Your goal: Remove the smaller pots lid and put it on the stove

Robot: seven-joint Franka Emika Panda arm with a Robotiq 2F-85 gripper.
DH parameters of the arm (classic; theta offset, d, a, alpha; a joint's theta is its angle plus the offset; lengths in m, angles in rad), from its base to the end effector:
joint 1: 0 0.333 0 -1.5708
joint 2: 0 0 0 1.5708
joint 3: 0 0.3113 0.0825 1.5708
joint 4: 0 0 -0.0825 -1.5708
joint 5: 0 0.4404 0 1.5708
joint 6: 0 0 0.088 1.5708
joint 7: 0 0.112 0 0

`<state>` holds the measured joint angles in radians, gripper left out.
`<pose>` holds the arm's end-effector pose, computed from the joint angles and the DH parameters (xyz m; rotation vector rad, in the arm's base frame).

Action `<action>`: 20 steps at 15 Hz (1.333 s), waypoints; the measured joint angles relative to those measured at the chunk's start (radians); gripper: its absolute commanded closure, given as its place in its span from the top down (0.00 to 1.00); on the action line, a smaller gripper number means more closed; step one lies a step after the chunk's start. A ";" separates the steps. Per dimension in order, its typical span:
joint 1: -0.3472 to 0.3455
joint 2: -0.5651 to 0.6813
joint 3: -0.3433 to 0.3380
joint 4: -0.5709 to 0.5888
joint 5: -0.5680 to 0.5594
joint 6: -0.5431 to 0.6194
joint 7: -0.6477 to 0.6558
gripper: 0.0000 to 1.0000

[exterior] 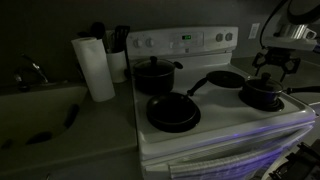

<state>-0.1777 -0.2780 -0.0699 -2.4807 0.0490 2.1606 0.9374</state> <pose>0.4673 -0.1148 0.3456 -2.5489 1.7626 0.0939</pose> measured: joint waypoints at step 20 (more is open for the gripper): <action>-0.017 0.001 -0.005 0.003 0.000 0.004 0.001 0.16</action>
<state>-0.1951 -0.2770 -0.0751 -2.4780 0.0487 2.1641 0.9385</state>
